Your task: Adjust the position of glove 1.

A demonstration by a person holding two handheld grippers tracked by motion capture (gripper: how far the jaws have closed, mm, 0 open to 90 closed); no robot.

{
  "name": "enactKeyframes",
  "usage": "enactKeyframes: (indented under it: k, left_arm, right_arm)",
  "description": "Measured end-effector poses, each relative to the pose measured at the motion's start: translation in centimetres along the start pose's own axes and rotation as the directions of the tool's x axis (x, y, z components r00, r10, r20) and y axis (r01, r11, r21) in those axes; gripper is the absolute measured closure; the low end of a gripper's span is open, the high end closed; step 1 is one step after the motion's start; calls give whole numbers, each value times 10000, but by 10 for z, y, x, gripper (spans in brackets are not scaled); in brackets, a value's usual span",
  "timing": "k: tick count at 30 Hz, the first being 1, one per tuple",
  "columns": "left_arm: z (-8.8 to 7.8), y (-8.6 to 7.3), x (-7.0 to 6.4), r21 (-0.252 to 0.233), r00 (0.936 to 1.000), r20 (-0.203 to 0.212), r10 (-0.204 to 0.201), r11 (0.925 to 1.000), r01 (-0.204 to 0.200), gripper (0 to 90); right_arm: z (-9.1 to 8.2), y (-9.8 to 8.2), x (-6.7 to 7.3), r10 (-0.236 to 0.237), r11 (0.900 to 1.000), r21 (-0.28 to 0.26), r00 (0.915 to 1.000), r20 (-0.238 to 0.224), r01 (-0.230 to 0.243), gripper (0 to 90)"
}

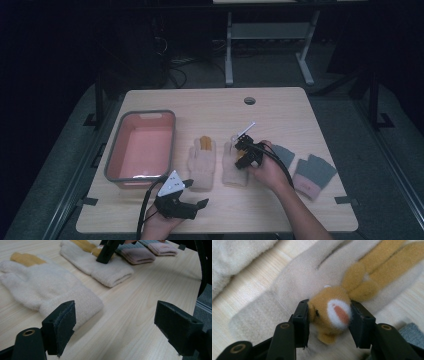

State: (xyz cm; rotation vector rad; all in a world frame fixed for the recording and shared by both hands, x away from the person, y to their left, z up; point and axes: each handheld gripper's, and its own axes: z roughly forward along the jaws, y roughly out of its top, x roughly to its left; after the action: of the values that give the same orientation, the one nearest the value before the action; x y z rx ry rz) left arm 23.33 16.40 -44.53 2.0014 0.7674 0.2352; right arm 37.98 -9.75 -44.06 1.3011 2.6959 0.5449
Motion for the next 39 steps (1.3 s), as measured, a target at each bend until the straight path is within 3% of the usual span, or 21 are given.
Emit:
enactKeyframes:
  k: [13,28,39]
  left_arm:
    - [-2,0,1,-30,10000,-18,-19,10000,19,175]
    - [-3,1,0,-170,10000,-62,-42,9998,41,176]
    - [-6,2,1,-338,9998,-155,-94,9994,89,175]
  right_arm:
    - [-16,3,2,143,9997,-212,9996,-258,-149,574]
    - [-56,13,14,-119,9954,-954,9990,-438,76,578]
    - [-64,42,47,-857,9878,-1378,9924,-881,730,578]
